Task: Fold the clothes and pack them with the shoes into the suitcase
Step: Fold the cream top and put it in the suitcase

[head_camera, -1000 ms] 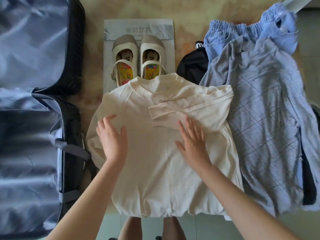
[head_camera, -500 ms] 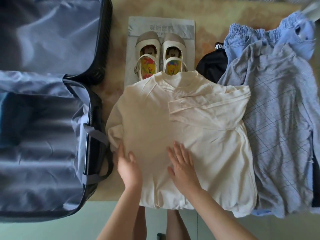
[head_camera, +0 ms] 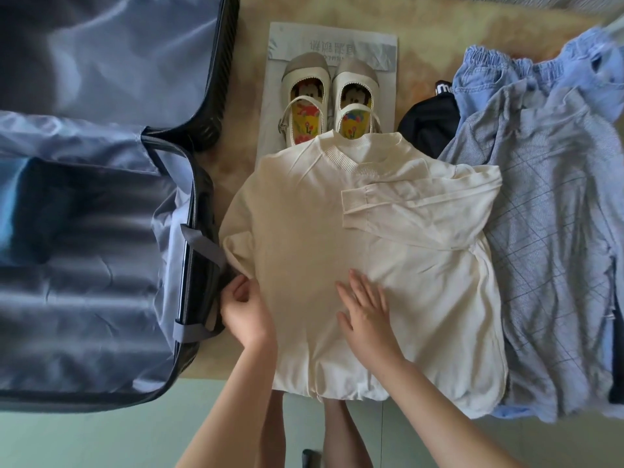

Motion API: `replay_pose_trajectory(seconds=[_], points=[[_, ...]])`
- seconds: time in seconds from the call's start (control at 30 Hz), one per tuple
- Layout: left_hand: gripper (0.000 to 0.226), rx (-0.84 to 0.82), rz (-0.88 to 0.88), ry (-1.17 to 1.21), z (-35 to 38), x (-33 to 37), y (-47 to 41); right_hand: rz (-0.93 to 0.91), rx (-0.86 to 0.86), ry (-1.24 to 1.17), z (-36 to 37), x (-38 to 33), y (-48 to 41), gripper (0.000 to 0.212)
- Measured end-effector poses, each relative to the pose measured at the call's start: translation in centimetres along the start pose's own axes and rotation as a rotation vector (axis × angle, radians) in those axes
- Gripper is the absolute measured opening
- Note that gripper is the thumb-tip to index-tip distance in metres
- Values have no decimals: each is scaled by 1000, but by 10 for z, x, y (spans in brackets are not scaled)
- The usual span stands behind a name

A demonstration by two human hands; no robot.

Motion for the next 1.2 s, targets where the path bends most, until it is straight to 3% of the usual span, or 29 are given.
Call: replay_pose_trajectory(seconds=[0.23,0.43,0.6,0.7,0.8,0.97,1.07,1.13,1.2], points=[[14,-32,136,40,-19,1,28,23,131,-333,-7,-46,-6,40],[18,-116,232,110,-13,24,47,114,186,-577,-6,-88,-25,56],[21,-249,252,110,2,37,48,333,365,-819,-5,-83,-44,23],[24,-323,240,109,7,40,42,436,477,-911,-15,-71,-49,24],[25,-311,253,-36,7,34,31,448,571,-870,-34,-55,-49,12],[31,-282,208,-216,8,19,17,593,537,-852,-43,-18,-50,11],[37,-317,162,-227,13,20,12,616,411,-650,-40,0,-47,29],[39,-354,149,-229,20,24,6,458,383,-305,-39,3,-46,41],[39,-365,168,-241,27,30,0,282,326,-170,-33,-2,-48,54]])
Point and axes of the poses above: each hand's wrist, its own y-axis away from the middle knuckle, its own z-axis out of the palm, x = y × z, the point moved 3 cm from there along -y, towards the middle knuckle, and after that the axes turned 12 degrees about -z, right-handed, at the moved point
